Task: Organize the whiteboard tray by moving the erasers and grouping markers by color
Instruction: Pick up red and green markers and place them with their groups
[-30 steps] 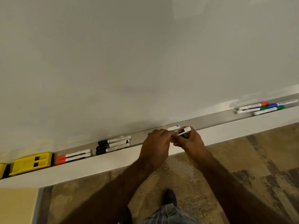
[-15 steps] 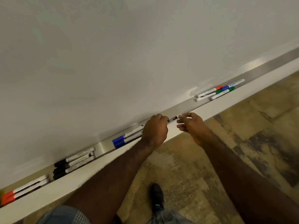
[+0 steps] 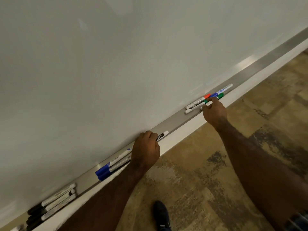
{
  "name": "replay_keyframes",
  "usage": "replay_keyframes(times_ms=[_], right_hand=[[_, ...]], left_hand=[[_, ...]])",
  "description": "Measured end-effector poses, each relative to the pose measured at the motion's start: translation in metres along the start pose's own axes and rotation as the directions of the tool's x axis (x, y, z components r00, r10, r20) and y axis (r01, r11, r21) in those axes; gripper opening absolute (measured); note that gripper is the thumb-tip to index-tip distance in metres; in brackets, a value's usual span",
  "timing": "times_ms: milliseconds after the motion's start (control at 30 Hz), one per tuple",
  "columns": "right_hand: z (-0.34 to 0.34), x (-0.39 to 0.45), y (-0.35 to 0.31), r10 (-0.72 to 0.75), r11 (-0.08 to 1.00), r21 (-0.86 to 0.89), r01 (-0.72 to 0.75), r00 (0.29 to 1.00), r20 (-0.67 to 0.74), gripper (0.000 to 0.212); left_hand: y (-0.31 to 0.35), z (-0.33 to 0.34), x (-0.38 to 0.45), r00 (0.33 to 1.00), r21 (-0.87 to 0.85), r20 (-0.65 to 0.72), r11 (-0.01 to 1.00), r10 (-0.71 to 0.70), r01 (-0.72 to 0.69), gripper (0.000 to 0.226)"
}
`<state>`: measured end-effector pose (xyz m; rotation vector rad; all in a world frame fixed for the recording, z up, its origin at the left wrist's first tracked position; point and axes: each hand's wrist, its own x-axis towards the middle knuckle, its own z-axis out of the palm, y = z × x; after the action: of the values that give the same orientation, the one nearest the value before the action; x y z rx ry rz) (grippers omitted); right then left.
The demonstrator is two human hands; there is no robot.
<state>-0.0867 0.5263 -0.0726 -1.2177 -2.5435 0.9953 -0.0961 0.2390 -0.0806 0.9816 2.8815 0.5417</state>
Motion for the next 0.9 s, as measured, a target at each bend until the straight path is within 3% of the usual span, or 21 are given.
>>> replay_keyframes(times_ms=[100,233,400,500,633,900], right_hand=[[-0.003,0.018,0.001,-0.019,1.000,-0.026,0.017,0.997,-0.074,0.043],[-0.012,0.045,0.008,0.071,0.997,0.016,-0.070,0.989,-0.130,0.040],[-0.030,0.085,0.023,0.140,0.979,-0.121,-0.161,0.976,-0.166,0.048],[-0.032,0.096,0.028,0.002,0.960,-0.277,-0.028,0.996,-0.094,0.063],[-0.033,0.103,0.034,-0.167,0.818,-0.542,0.191,0.982,0.093,0.066],[-0.040,0.116,0.042,-0.264,0.681,-0.665,0.307,0.950,0.167,0.051]], left_hand=[[0.009,-0.001,0.012,0.999,-0.011,-0.007,0.999,0.049,-0.049,0.022],[0.029,-0.001,0.040,0.990,-0.015,0.037,0.991,0.133,-0.132,0.027],[0.066,0.001,0.091,0.967,0.072,0.112,0.969,0.228,-0.237,0.034],[0.089,0.003,0.121,0.951,0.119,0.138,0.948,0.277,-0.294,0.037],[0.113,0.014,0.149,0.943,0.173,0.197,0.937,0.268,-0.302,0.040],[0.126,0.041,0.164,0.934,0.324,0.302,0.900,0.194,-0.292,0.044]])
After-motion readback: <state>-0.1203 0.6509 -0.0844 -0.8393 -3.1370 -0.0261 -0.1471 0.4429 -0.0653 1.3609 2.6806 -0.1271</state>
